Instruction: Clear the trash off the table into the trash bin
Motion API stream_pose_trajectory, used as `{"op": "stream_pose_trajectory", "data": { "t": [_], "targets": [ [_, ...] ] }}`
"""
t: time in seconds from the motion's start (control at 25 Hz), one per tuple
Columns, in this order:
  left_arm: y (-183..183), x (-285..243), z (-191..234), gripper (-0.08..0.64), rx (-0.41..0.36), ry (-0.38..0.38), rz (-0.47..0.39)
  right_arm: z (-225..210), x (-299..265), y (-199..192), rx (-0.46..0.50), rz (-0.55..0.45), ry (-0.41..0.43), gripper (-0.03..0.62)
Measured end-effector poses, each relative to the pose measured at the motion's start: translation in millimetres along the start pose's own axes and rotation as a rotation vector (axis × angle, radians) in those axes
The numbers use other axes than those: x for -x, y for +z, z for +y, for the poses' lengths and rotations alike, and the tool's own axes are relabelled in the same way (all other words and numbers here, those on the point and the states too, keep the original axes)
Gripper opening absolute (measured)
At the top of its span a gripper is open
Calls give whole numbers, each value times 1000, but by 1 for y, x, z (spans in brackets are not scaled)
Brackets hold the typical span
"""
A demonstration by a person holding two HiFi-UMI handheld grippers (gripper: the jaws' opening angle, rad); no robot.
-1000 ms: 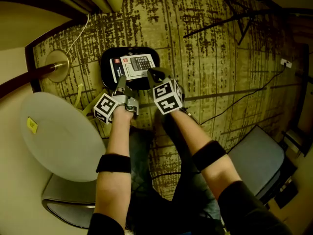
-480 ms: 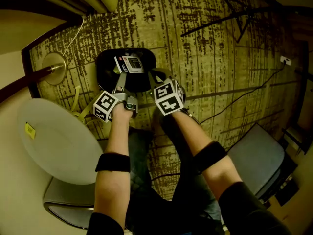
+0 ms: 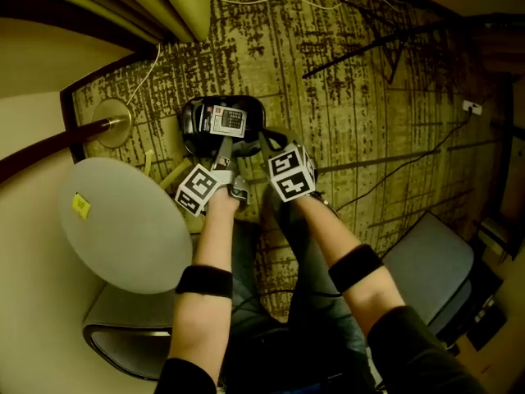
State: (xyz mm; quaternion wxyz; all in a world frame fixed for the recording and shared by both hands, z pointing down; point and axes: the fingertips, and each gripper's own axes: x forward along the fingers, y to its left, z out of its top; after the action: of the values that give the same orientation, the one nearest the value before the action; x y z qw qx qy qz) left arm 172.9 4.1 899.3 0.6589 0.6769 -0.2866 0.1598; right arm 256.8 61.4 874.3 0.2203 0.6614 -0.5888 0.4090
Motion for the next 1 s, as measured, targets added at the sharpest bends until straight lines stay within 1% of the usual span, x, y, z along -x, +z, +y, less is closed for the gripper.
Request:
{"op": "stream_pose_trajectory", "data": {
  "t": [0.12, 0.36, 0.48, 0.6, 0.72, 0.84, 1.0],
  "targets": [
    [-2, 33, -58, 2, -101, -46, 4, 9, 45, 30, 1, -27, -7, 0],
    [4, 116, -167, 0, -323, -166, -5, 45, 134, 87, 40, -100, -14, 0],
    [15, 164, -215, 0, -471, -200, -28, 65, 173, 116, 70, -128, -2, 0],
    [30, 213, -241, 0, -621, -174, -77, 83, 206, 139, 94, -153, 15, 0],
    [48, 263, -247, 0, -738, -125, -137, 102, 226, 152, 124, -174, 37, 0],
    [63, 308, -243, 0, -817, -67, -183, 129, 240, 165, 168, -188, 75, 0],
    [81, 364, -229, 0, -881, 29, -247, 177, 251, 185, 249, -194, 154, 0]
  ]
}}
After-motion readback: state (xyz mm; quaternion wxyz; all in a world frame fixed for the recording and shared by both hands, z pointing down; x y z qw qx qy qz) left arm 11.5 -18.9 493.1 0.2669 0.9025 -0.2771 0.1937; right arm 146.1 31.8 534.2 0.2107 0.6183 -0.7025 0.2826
